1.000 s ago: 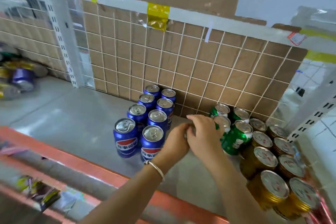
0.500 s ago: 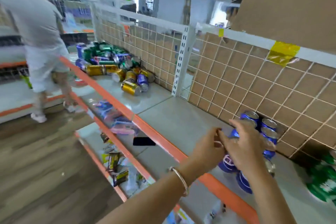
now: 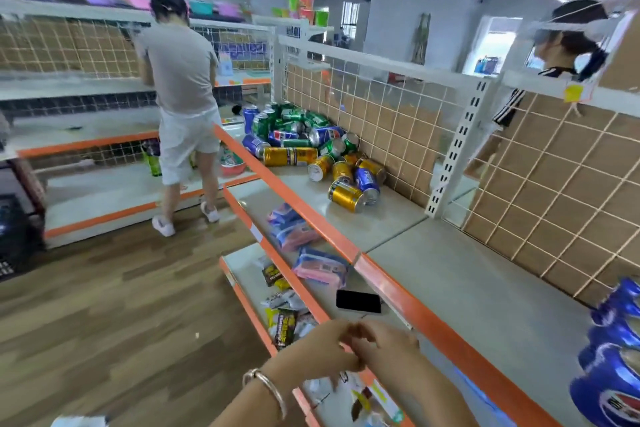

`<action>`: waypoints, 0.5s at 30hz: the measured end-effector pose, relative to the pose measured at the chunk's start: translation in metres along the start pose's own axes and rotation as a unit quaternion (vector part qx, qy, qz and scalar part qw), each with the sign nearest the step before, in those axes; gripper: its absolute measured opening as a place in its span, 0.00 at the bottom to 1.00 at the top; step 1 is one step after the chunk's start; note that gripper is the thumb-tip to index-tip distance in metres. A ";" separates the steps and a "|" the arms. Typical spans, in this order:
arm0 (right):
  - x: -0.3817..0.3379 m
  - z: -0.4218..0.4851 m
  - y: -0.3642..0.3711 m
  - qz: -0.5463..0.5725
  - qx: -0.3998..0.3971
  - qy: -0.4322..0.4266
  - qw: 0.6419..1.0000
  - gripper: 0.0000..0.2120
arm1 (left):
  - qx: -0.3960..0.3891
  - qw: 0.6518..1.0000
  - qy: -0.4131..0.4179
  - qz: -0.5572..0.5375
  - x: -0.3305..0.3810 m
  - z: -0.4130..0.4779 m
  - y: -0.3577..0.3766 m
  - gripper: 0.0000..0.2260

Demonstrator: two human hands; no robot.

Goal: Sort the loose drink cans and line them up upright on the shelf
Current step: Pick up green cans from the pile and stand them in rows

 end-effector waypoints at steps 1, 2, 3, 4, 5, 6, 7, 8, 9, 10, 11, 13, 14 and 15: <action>-0.003 0.010 0.003 0.011 -0.008 0.003 1.000 0.10 | 0.010 0.999 -0.023 -0.021 -0.011 0.002 -0.007 0.12; -0.006 0.022 0.006 0.023 -0.013 0.008 1.000 0.11 | 0.023 0.998 -0.051 -0.042 -0.024 0.006 -0.013 0.12; -0.009 0.033 0.007 0.036 -0.016 0.010 0.999 0.11 | 0.035 0.995 -0.077 -0.057 -0.037 0.010 -0.018 0.12; -0.012 0.046 0.009 0.050 -0.018 0.004 0.999 0.11 | 0.046 0.992 -0.091 -0.068 -0.047 0.014 -0.024 0.13; -0.015 0.061 0.012 0.066 -0.026 -0.006 0.997 0.09 | 0.052 0.991 -0.100 -0.076 -0.055 0.019 -0.030 0.17; -0.020 0.074 0.014 0.081 -0.031 -0.025 0.996 0.10 | 0.054 0.990 -0.104 -0.079 -0.066 0.027 -0.035 0.22; -0.021 0.093 0.018 0.089 -0.033 -0.033 0.995 0.11 | 0.059 0.989 -0.109 -0.078 -0.075 0.034 -0.042 0.26; -0.025 0.109 0.021 0.098 -0.037 -0.037 0.994 0.13 | 0.063 0.988 -0.113 -0.078 -0.083 0.043 -0.051 0.27; -0.031 0.127 0.024 0.103 -0.045 -0.041 0.993 0.14 | 0.070 0.987 -0.118 -0.083 -0.092 0.052 -0.061 0.26; -0.039 0.144 0.026 0.115 -0.054 -0.048 0.991 0.13 | 0.080 0.985 -0.122 -0.091 -0.099 0.062 -0.072 0.24; -0.045 0.164 0.028 0.132 -0.061 -0.056 0.988 0.11 | 0.092 0.984 -0.123 -0.092 -0.105 0.072 -0.084 0.22; -0.065 0.200 0.021 0.141 -0.082 -0.079 0.983 0.04 | 0.128 0.978 -0.130 -0.100 -0.121 0.095 -0.108 0.23; -0.076 0.217 0.017 0.143 -0.086 -0.089 0.982 0.04 | 0.141 0.974 -0.138 -0.109 -0.126 0.105 -0.120 0.23; -0.085 0.234 0.012 0.158 -0.085 -0.099 0.979 0.05 | 0.148 0.971 -0.150 -0.114 -0.132 0.115 -0.131 0.20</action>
Point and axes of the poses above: each hand's wrist, its own z-axis towards the middle knuckle, its own y-axis out of the palm, x = y × z, the point moved 2 cm from there along z, towards the middle knuckle, and after that the axes turned 14 degrees about z, right-handed, at the moved point
